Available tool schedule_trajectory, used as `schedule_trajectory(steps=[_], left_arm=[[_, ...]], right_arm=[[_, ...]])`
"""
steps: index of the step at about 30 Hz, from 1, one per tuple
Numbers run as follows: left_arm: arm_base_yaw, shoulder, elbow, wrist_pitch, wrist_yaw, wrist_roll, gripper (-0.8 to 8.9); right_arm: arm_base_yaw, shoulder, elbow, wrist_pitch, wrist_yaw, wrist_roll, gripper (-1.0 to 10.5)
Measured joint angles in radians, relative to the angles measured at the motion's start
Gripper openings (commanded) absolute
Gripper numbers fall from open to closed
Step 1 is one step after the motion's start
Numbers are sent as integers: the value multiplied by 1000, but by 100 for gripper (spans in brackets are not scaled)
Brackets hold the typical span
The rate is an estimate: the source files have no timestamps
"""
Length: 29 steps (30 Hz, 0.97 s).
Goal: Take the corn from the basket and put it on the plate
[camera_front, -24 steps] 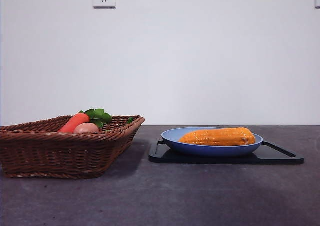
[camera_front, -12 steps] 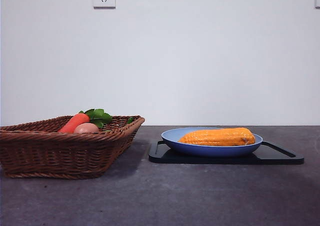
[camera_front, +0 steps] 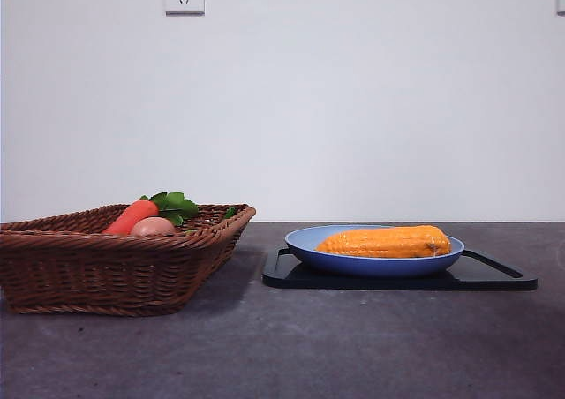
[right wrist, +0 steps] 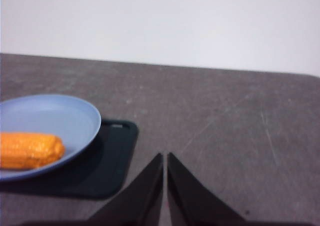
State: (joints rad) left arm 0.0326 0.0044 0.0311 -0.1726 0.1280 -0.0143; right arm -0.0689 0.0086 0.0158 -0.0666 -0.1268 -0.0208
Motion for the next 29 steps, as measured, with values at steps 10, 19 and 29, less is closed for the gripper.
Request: schedule_trajectory(steps=[10, 19, 29], left_arm=[[0, 0, 0, 0, 0, 0, 8], [0, 0, 0, 0, 0, 0, 7], [0, 0, 0, 0, 0, 0, 8]], right_arm=[[0, -4, 1, -99, 1, 17, 1], [0, -4, 1, -95, 1, 21, 1], [0, -4, 1, -95, 1, 22, 1]])
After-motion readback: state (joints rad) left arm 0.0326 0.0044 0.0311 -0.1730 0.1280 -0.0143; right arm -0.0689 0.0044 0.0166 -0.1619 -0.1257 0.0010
